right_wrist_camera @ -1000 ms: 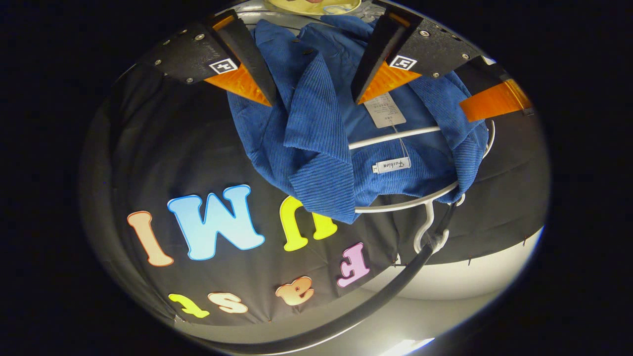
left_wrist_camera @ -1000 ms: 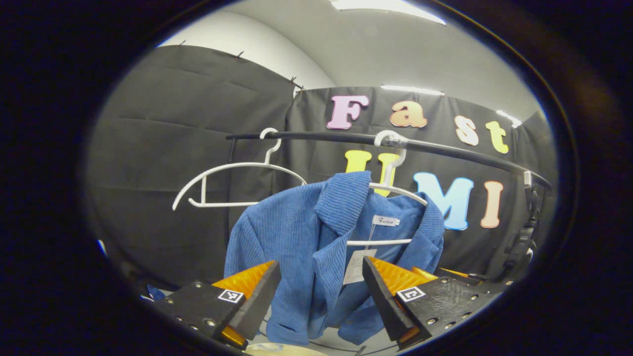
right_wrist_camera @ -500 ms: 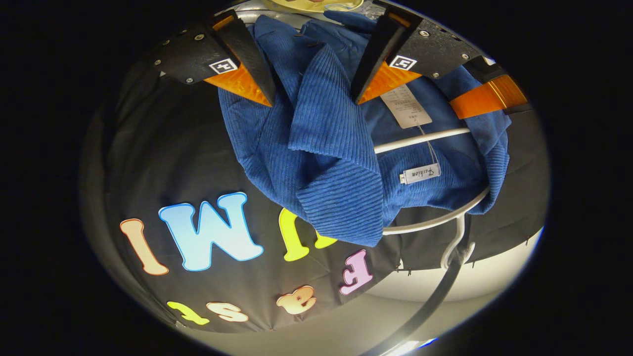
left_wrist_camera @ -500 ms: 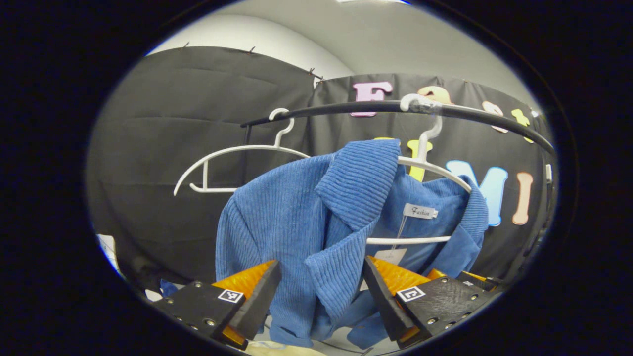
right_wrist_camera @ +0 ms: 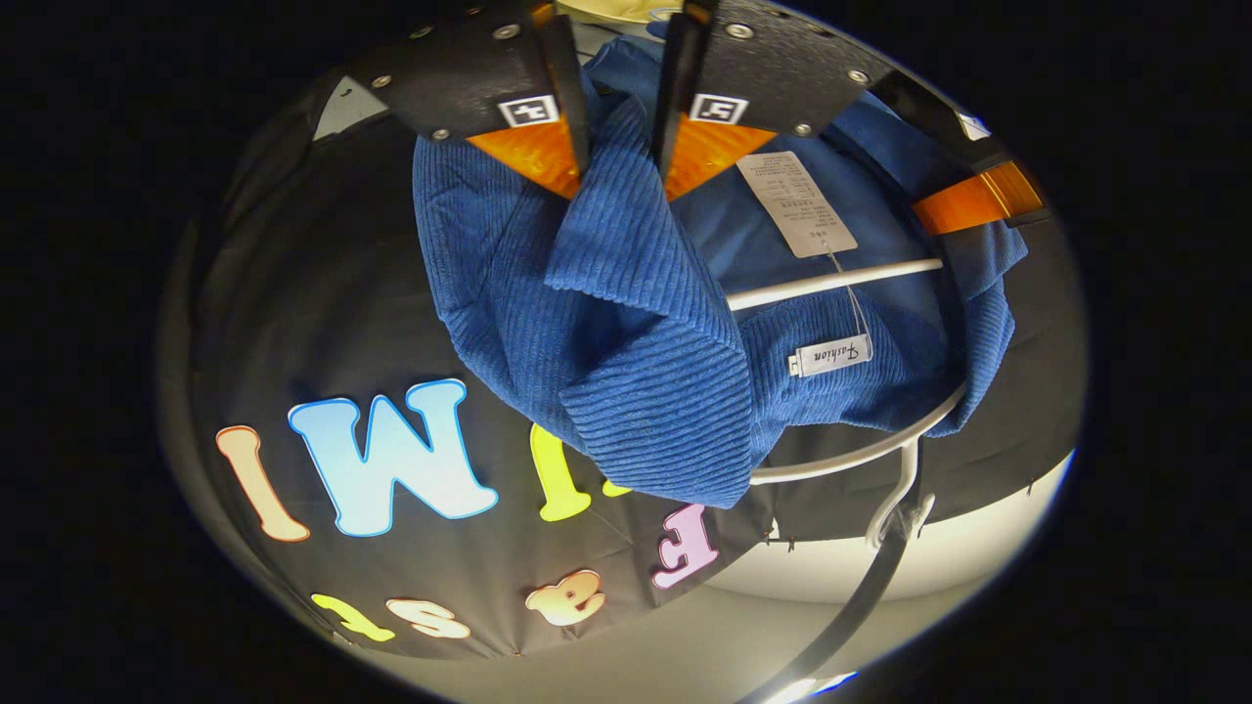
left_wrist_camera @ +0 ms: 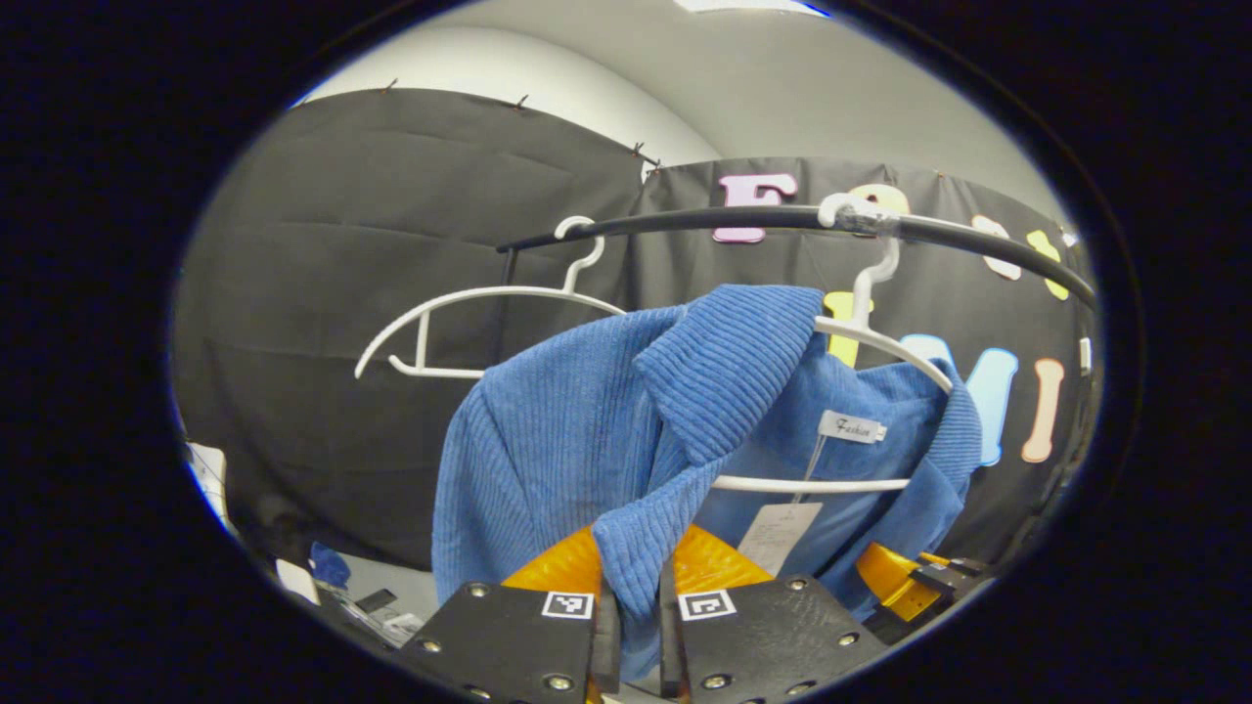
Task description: Grasp the clothes on the hanger with both hands and then place them into the laundry hamper below.
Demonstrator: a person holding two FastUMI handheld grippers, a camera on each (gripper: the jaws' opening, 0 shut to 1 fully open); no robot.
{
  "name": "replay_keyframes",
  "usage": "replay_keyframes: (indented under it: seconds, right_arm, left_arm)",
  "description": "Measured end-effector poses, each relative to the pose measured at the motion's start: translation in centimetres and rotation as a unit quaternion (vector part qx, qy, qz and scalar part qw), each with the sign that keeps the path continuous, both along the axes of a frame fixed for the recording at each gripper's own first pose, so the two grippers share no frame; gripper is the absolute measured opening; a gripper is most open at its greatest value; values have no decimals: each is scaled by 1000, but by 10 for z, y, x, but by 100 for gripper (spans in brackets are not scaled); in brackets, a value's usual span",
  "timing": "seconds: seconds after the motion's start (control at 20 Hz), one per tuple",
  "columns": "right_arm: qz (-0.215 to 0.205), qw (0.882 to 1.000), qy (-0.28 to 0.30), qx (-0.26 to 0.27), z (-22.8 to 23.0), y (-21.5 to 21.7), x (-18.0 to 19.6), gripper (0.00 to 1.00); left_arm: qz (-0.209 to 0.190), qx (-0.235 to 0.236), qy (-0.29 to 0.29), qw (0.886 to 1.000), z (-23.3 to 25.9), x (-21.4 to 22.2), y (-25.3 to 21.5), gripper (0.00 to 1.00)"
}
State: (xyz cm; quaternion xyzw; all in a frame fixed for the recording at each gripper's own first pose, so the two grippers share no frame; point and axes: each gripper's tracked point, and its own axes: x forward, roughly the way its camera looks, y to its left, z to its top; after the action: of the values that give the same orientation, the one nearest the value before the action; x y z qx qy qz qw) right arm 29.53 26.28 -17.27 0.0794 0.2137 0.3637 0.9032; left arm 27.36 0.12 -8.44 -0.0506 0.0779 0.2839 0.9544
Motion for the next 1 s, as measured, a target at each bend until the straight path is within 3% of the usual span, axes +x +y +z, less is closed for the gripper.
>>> replay_keyframes:
  seconds: [0.05, 0.15, 0.2, 0.25, 0.3, 0.35, 0.4, 0.45, 0.5, 0.55, 0.65, 0.85, 0.9, 1.0]
  right_arm:
    - [-3, 1000, 6, 4, 2, -2, 1, 18]
    - [11, 1000, 21, 16, 2, -1, -3, 4]
    - [17, 999, 21, 17, 3, -2, -4, 3]
    - [22, 1000, 16, 16, 5, -4, -3, 0]
    - [27, 999, 12, 14, 6, -6, -3, 0]
    - [31, 999, 10, 14, 7, -7, -4, 0]
    - [31, 999, 8, 15, 8, -8, -4, 0]
    - [28, 999, 6, 15, 9, -11, -4, 0]
    - [25, 1000, 5, 15, 10, -13, -4, 0]
    - [21, 1000, 6, 17, 10, -14, -4, 0]
    - [15, 1000, 8, 21, 13, -18, -2, 0]
    - [-9, 1000, -9, 8, 19, -35, 7, 0]
    - [-13, 1000, -13, 9, 21, -39, 10, 0]
    - [-26, 999, -18, 10, 24, -47, 18, 0]
  left_arm:
    - [-5, 0, 2, 1000, -1, 1, 3, 19]
    - [-19, -9, -13, 1000, 7, -10, 3, 10]
    - [-25, -12, -11, 1000, 6, -8, 2, 3]
    - [-31, -13, -13, 999, 6, -6, 2, 3]
    - [-36, -14, -17, 999, 11, -13, 0, 0]
    - [-43, -15, -20, 999, 12, -16, -3, 7]
    - [-46, -15, -22, 999, 15, -19, -4, 1]
    - [-49, -14, -27, 998, 19, -22, -4, 7]
    - [-50, -13, -30, 998, 22, -25, -6, 7]
    - [-50, -11, -33, 998, 24, -27, -7, 1]
    - [-49, -7, -37, 998, 28, -32, -7, 7]
    - [-53, 5, -46, 998, 44, -40, -10, 7]
    - [-54, 5, -48, 997, 47, -44, -12, 1]
    - [-56, 13, -56, 997, 60, -49, -11, 7]
